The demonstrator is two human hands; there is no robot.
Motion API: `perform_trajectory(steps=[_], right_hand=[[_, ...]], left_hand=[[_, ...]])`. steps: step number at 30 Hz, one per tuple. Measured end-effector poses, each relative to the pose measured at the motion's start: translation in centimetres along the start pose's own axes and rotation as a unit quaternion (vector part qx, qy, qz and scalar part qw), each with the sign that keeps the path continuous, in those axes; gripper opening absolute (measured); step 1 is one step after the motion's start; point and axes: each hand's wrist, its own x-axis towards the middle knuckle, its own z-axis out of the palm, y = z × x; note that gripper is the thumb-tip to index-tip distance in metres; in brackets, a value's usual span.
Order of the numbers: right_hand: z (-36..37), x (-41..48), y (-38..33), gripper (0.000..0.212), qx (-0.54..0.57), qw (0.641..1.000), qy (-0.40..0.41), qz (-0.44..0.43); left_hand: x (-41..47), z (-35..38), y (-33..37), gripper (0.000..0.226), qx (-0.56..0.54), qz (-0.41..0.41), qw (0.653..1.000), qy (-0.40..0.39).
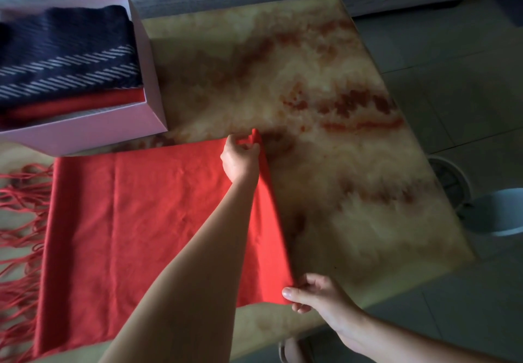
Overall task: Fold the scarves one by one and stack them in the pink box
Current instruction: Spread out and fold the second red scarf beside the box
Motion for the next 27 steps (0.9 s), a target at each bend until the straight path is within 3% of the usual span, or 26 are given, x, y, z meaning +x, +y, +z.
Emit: perform_trajectory(steps=[8, 27], right_hand=[[3.0, -1.4, -0.5, 0.007, -0.008, 1.0, -0.003, -0.015], [21.5, -1.7, -1.4, 0.014, -0.076, 0.995, -0.058, -0.025]], left_hand=[[0.7, -3.4, -0.8, 0.037, -0.102, 0.028, 0.994, -0.002], [9.1, -24.0, -6.9, 0.052, -0.14, -0.003, 0.99, 0.017]])
